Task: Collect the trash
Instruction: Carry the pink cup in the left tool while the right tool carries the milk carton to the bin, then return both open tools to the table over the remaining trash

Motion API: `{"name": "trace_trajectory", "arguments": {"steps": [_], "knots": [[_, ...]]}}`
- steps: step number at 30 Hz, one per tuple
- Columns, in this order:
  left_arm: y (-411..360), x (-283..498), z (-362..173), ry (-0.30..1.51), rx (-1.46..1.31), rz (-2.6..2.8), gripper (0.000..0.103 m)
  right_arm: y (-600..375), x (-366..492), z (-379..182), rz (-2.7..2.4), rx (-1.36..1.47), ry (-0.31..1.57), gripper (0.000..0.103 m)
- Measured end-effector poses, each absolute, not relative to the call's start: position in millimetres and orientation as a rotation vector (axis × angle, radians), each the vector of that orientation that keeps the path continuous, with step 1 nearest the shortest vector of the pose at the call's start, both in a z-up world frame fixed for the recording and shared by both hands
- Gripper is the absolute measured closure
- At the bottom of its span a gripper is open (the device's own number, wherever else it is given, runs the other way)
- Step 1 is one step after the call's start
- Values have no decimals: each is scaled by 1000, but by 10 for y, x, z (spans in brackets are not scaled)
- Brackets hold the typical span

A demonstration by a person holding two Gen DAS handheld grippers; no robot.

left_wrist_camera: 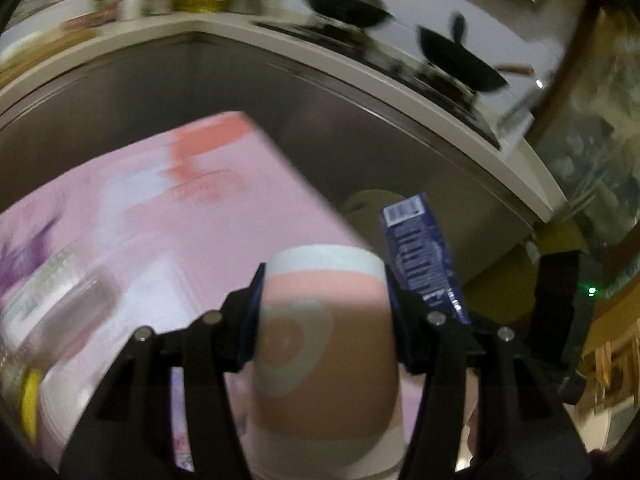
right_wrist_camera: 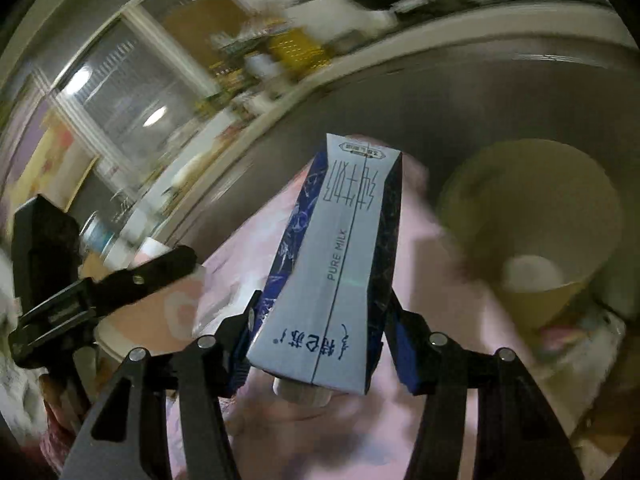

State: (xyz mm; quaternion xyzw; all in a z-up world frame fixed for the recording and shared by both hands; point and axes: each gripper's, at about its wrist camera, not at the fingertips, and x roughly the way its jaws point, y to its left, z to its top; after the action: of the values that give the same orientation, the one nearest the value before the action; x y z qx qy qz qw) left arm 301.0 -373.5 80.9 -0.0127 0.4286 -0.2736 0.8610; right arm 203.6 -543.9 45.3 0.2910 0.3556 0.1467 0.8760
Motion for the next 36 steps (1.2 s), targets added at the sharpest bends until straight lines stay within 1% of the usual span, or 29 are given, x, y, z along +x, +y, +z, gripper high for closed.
{"name": "trace_trajectory", "arguments": {"steps": [1, 5, 8, 10, 12, 13, 14, 16, 17, 20, 23, 28, 30, 32, 36], "knots": [[-4021, 3181, 756, 914, -18, -608, 51, -5647, 2096, 384, 268, 635, 754, 47], [-4732, 3508, 640, 960, -7, -692, 51, -6210, 2300, 136, 171, 693, 811, 47], [-5144, 3732, 436, 1016, -4, -722, 50, -6404, 2409, -46, 126, 728, 852, 47], [-5275, 3846, 294, 1062, -19, -734, 48, -6457, 2466, -133, 106, 746, 874, 46], [-5434, 3935, 171, 1093, -6, -714, 48, -6633, 2511, -222, 98, 780, 875, 42], [-5456, 3948, 126, 1103, 1, -697, 47, -6652, 2514, -257, 86, 787, 868, 36], [-5487, 3977, 65, 1120, 12, -677, 46, -6665, 2506, -287, 75, 789, 855, 32], [-5509, 4009, 4, 1147, 12, -650, 42, -6724, 2475, -310, 70, 790, 830, 30], [-5501, 4018, 2, 1148, 3, -642, 42, -6763, 2535, -315, 72, 788, 822, 30], [-5409, 3964, 86, 1128, -24, -630, 42, -6752, 2530, -250, 68, 777, 778, 30], [-5239, 3795, 318, 1065, -24, -620, 42, -6739, 2451, -118, 70, 767, 726, 30], [-4676, 3036, 811, 893, -64, -669, 42, -6483, 2194, 193, 139, 698, 610, 31], [-4342, 2646, 930, 832, -59, -681, 42, -6277, 2130, 258, 186, 655, 608, 36], [-3980, 2299, 959, 805, -51, -671, 42, -6073, 2093, 285, 231, 632, 624, 43], [-3282, 1777, 879, 812, -45, -591, 42, -5501, 2037, 282, 352, 583, 680, 50]]}}
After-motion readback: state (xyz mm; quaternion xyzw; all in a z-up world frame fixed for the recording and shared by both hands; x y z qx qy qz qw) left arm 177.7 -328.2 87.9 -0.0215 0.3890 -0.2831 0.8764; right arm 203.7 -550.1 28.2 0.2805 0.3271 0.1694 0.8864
